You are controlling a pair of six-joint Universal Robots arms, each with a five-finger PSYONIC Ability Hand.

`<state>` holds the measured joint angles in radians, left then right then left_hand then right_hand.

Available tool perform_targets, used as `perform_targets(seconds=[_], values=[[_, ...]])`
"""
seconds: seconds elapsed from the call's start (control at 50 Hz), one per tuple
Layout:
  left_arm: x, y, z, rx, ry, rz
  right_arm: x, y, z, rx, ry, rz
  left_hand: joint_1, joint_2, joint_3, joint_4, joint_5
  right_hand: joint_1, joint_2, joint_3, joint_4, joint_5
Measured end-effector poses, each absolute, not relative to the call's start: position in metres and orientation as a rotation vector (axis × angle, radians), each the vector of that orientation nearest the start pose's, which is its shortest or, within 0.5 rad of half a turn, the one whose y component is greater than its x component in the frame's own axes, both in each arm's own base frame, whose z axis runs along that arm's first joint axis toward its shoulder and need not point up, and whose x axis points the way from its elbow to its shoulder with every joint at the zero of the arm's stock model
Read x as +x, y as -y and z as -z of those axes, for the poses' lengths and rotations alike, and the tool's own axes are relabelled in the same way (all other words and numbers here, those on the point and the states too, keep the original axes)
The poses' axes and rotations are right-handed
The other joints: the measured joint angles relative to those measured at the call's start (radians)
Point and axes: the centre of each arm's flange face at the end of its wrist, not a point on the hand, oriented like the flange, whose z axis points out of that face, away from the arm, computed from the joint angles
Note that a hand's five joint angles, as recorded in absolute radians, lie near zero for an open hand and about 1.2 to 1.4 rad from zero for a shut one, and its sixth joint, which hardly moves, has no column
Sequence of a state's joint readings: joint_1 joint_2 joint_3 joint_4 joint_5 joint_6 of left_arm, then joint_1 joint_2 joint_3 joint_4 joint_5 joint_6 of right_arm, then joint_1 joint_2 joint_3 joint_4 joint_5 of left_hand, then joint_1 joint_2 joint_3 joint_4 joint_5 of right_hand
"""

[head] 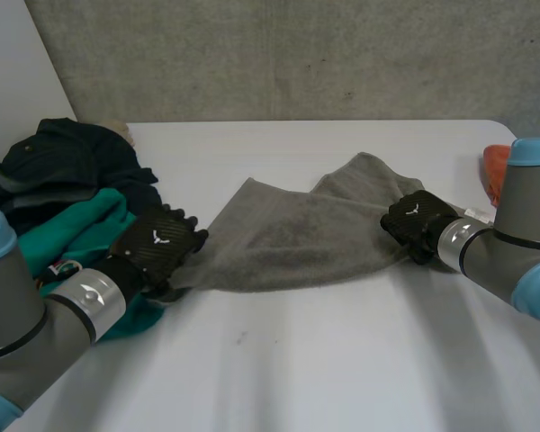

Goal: Fold the laundry.

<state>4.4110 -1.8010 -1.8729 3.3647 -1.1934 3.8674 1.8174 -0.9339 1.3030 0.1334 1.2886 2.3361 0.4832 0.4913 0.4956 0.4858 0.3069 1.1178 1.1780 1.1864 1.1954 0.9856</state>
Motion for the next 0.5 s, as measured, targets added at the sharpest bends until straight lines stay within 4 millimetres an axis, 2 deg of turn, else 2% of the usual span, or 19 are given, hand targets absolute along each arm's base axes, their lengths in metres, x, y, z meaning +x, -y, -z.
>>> perform_targets(seconds=[0.1,0.26,0.3,0.32,0.34,0.36,0.4,0.46,0.5], values=[[-0.246,0.242,-0.163,1.558,-2.079,1.855,0.245,0.330,-0.154,-1.556,-2.236,1.650,-0.126,-0.137,-0.139,-0.137,-0.140,0.000,0.000,0.000,0.000,0.000],[-0.246,0.254,-0.143,1.548,-2.165,1.723,0.245,0.330,-0.153,-1.555,-2.237,1.648,-0.126,-0.148,-0.149,-0.145,-0.150,0.000,0.000,0.000,0.000,0.000],[-0.246,0.259,-0.138,1.542,-2.175,1.693,0.245,0.330,-0.152,-1.555,-2.236,1.647,0.151,0.115,0.111,0.101,0.105,0.000,0.000,0.000,0.000,0.000],[-0.246,0.262,-0.137,1.536,-2.175,1.688,0.245,0.330,-0.152,-1.555,-2.236,1.648,0.368,0.283,0.278,0.290,0.290,0.000,0.000,0.000,0.000,0.000],[-0.246,0.263,-0.137,1.534,-2.174,1.688,0.245,0.330,-0.152,-1.555,-2.236,1.648,0.368,0.283,0.278,0.290,0.290,0.000,0.000,0.000,0.000,0.000],[-0.247,0.267,-0.137,1.520,-2.163,1.697,0.245,0.330,-0.152,-1.552,-2.237,1.650,0.602,0.532,0.523,0.536,0.529,0.000,0.000,0.000,0.000,0.000],[-0.249,0.272,-0.140,1.489,-2.143,1.725,0.245,0.330,-0.152,-1.543,-2.241,1.654,0.665,0.679,0.669,0.686,0.665,0.000,0.000,0.000,0.000,0.000],[-0.251,0.276,-0.146,1.442,-2.115,1.775,0.245,0.331,-0.153,-1.522,-2.247,1.661,0.665,0.703,0.693,0.712,0.670,-0.029,-0.019,-0.020,-0.020,-0.020],[-0.253,0.277,-0.153,1.395,-2.089,1.826,0.245,0.331,-0.156,-1.491,-2.253,1.667,0.665,0.703,0.693,0.713,0.670,-0.294,-0.306,-0.279,-0.278,-0.280]])
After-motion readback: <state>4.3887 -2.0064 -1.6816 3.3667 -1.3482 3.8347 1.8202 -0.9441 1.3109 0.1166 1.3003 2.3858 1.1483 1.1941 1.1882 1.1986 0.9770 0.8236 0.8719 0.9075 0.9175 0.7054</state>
